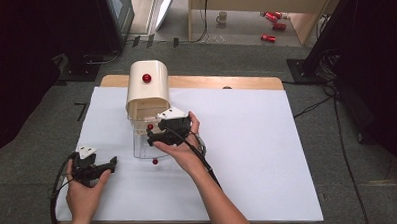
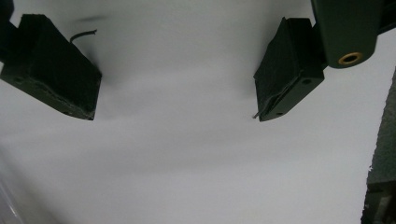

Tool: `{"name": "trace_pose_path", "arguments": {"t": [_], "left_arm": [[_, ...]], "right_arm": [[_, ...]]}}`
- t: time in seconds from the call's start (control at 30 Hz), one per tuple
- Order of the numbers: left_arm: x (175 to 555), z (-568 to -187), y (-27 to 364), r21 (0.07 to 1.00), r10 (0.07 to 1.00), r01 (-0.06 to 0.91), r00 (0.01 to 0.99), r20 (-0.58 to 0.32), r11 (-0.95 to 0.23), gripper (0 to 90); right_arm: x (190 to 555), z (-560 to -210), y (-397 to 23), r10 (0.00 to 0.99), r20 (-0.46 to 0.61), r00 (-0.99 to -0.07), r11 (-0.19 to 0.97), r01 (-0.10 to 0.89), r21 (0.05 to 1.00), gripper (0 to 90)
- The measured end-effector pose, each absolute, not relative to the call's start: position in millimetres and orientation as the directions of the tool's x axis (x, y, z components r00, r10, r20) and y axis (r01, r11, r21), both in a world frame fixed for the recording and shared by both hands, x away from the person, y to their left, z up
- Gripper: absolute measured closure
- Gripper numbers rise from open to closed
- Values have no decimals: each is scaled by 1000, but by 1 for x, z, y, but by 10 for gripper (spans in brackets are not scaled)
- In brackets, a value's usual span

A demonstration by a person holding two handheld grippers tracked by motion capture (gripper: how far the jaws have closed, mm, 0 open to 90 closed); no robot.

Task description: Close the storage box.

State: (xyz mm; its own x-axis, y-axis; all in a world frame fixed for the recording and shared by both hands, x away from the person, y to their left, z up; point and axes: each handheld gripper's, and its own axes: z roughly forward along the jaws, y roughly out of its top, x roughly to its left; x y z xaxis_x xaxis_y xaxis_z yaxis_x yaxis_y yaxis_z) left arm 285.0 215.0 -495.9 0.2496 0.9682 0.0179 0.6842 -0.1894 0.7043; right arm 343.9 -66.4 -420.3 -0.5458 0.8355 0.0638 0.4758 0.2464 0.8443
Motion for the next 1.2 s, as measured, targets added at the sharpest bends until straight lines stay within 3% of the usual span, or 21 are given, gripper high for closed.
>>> {"name": "trace_pose_path", "arguments": {"t": [0.37, 0.6, 0.87, 1.2], "left_arm": [[285, -496, 215, 706, 968, 683, 249, 17, -188, 145], [285, -496, 215, 707, 969, 682, 248, 16, -186, 145], [285, -496, 215, 707, 969, 683, 247, 15, -185, 145], [285, -496, 215, 706, 969, 683, 248, 16, -186, 145]], "right_arm": [[364, -426, -71, 869, 94, -486, 201, 521, 829, 71], [364, -424, -67, 859, 101, -501, 202, 513, 834, 100], [344, -432, -70, 836, 101, -540, 230, 511, 828, 77], [289, -448, -86, 811, 125, -572, 239, 519, 821, 13]]}}
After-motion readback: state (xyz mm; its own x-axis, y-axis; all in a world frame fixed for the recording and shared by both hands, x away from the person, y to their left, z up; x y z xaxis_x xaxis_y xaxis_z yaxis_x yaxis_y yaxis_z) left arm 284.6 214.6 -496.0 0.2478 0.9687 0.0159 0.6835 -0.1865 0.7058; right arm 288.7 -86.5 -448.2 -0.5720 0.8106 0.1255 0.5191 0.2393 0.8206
